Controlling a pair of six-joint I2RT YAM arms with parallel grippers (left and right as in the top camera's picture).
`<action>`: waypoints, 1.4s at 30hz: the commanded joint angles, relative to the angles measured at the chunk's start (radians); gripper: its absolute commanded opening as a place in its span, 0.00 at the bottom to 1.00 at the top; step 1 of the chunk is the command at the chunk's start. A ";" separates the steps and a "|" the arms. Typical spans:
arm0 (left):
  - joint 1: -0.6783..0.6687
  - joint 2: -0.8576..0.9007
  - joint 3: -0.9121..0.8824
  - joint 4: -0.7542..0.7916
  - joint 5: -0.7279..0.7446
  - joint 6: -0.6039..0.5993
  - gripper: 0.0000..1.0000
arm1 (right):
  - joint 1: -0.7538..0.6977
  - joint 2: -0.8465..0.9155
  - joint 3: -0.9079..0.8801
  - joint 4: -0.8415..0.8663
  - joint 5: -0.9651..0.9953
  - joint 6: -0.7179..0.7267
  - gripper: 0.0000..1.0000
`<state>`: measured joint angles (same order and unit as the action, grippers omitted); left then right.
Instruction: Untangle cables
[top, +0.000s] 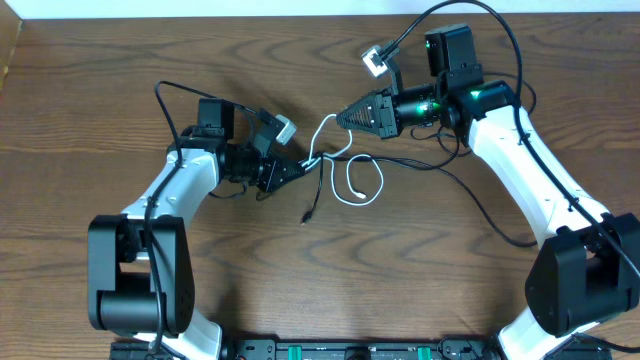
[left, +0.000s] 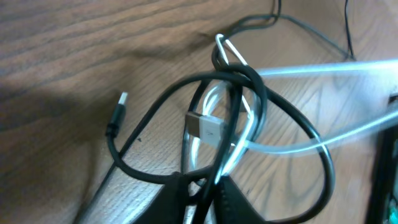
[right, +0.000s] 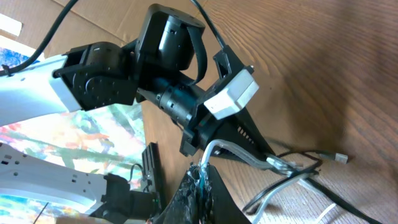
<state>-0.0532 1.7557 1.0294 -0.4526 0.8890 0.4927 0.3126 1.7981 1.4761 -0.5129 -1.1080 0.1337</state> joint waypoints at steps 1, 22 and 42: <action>0.000 0.006 -0.005 -0.001 0.009 0.003 0.08 | -0.002 0.004 0.013 -0.002 -0.032 0.000 0.01; 0.013 -0.007 0.004 0.045 0.020 -0.245 0.07 | 0.091 0.004 0.013 -0.007 0.083 -0.017 0.01; 0.203 -0.003 0.004 0.065 0.002 -0.416 0.07 | 0.086 0.004 0.013 -0.261 0.063 -0.334 0.01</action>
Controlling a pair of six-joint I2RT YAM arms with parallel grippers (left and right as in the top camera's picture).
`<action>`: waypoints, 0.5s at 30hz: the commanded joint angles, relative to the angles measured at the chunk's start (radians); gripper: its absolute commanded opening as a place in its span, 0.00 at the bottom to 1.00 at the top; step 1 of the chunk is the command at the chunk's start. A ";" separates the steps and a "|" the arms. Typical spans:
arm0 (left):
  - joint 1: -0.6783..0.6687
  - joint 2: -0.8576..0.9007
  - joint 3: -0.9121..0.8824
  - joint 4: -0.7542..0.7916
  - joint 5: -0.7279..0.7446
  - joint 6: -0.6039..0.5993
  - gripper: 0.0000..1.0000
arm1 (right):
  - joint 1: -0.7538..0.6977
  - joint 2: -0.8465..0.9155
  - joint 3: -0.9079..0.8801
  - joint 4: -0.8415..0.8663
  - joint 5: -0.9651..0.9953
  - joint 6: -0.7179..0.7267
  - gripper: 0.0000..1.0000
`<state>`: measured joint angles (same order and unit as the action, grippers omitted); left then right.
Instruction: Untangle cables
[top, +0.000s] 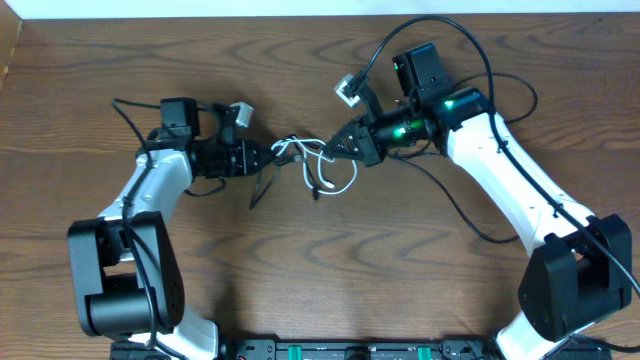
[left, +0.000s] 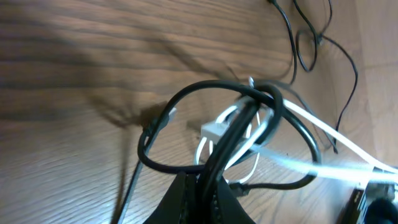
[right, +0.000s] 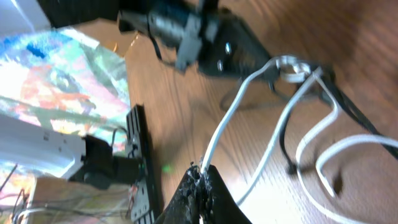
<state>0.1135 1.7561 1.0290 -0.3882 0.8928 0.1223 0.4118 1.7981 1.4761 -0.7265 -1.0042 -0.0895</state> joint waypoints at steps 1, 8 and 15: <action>0.043 -0.002 0.004 0.000 -0.009 -0.057 0.07 | -0.015 0.004 0.013 -0.066 -0.032 -0.124 0.01; 0.080 0.016 0.004 0.000 -0.111 -0.159 0.07 | -0.032 0.004 0.013 -0.213 0.188 -0.179 0.01; 0.080 0.046 0.004 0.006 -0.127 -0.203 0.07 | -0.040 0.004 0.013 -0.312 0.094 -0.423 0.01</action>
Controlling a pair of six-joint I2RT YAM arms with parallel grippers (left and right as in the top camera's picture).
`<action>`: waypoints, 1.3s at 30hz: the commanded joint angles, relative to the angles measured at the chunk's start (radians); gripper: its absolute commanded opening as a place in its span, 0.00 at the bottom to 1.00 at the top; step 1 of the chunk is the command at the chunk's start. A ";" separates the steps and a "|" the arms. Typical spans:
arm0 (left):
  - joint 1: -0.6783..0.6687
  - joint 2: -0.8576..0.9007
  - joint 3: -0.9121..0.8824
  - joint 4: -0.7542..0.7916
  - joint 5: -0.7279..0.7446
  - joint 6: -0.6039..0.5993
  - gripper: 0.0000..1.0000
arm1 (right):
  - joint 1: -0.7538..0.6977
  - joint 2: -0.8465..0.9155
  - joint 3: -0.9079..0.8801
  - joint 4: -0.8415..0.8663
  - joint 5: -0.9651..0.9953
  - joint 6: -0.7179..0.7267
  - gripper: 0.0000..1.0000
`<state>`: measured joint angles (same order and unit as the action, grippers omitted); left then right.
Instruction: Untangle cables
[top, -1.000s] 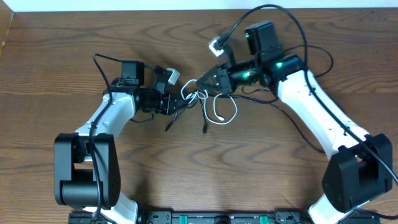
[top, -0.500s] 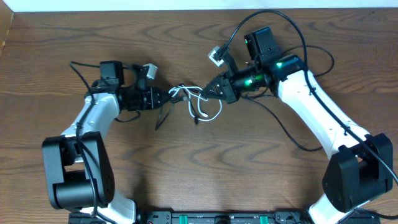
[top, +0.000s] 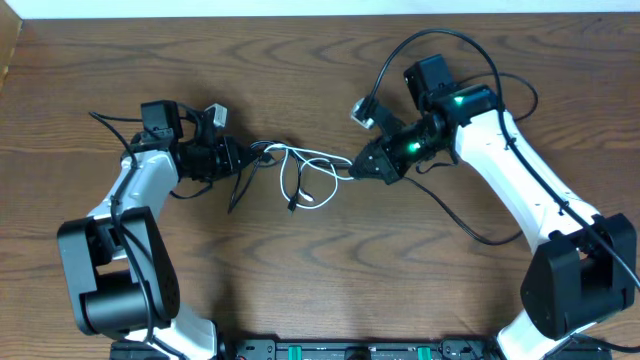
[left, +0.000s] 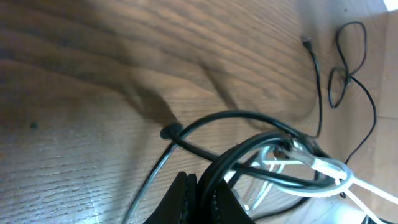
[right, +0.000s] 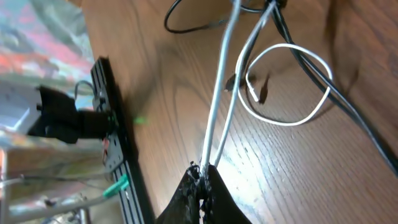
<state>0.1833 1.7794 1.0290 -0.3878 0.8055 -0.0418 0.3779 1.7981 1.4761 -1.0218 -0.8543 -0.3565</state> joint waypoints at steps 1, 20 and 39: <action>0.011 0.024 0.004 0.007 -0.040 -0.039 0.07 | -0.006 0.004 0.013 -0.018 -0.074 -0.174 0.01; 0.010 0.025 0.004 0.008 -0.035 -0.050 0.07 | 0.172 0.004 0.013 0.370 -0.094 -0.069 0.01; 0.009 0.025 0.004 0.008 -0.035 -0.050 0.08 | 0.235 0.004 0.013 0.600 0.404 0.118 0.85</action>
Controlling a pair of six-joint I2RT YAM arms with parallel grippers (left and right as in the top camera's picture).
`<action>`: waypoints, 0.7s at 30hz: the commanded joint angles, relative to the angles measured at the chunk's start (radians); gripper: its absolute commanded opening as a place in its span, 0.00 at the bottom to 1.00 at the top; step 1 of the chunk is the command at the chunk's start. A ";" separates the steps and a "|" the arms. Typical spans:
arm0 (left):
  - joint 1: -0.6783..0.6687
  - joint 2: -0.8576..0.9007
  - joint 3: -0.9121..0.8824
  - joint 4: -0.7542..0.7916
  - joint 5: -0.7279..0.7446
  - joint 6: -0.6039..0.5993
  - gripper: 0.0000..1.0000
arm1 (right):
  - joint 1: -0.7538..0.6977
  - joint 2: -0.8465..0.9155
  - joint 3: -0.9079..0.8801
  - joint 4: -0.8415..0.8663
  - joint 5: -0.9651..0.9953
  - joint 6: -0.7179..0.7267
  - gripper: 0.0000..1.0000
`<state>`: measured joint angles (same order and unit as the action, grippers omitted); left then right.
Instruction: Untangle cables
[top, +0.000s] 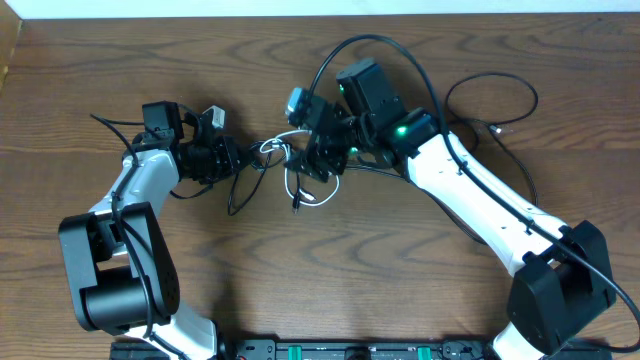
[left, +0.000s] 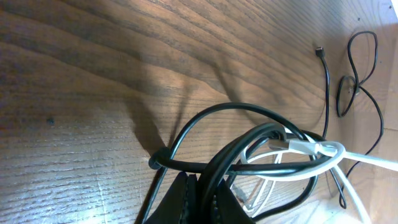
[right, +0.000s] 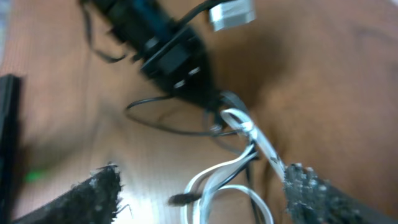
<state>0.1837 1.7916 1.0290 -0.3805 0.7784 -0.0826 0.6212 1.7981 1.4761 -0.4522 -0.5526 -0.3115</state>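
A black cable (left: 236, 113) and a white cable (left: 311, 149) are looped through each other in a knot (top: 283, 160) on the wooden table. My left gripper (left: 204, 196) is shut on the black cable just left of the knot, also seen as the left gripper (top: 238, 160) from overhead. My right gripper (right: 202, 186) hangs open right over the tangle, its fingers (right: 93, 196) spread wide on either side of the white cable loops (right: 236, 165). From overhead the right gripper (top: 312, 155) sits at the knot's right side, with white loops (top: 300, 188) lying below it.
A thin black cable (top: 490, 100) with a small plug lies looped at the back right of the table; it also shows as the thin cable (left: 356, 68) in the left wrist view. The right arm's own cable arches above the arm.
My right gripper was shut on the white cable, stretching it rightward. Now it is open and has moved left to the knot; the white cable lies slack. The left gripper has stayed put.
Both grippers first held the tangle near the table's middle, left on black, right on white. Then both were further left. Then the arms stood apart with the white cable stretched between them. Now the right has let go and stands open over the knot.
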 joint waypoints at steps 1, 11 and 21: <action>0.008 0.013 0.004 0.001 -0.008 -0.010 0.08 | -0.006 0.004 0.013 0.053 0.127 0.072 0.87; 0.005 0.013 0.004 0.001 -0.008 -0.010 0.07 | 0.006 0.068 0.013 0.171 0.206 0.072 0.76; 0.005 0.013 0.004 0.001 -0.008 -0.010 0.08 | 0.033 0.211 0.013 0.193 0.203 0.117 0.66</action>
<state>0.1833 1.7916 1.0290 -0.3805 0.7784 -0.0826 0.6376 1.9831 1.4765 -0.2768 -0.3492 -0.2169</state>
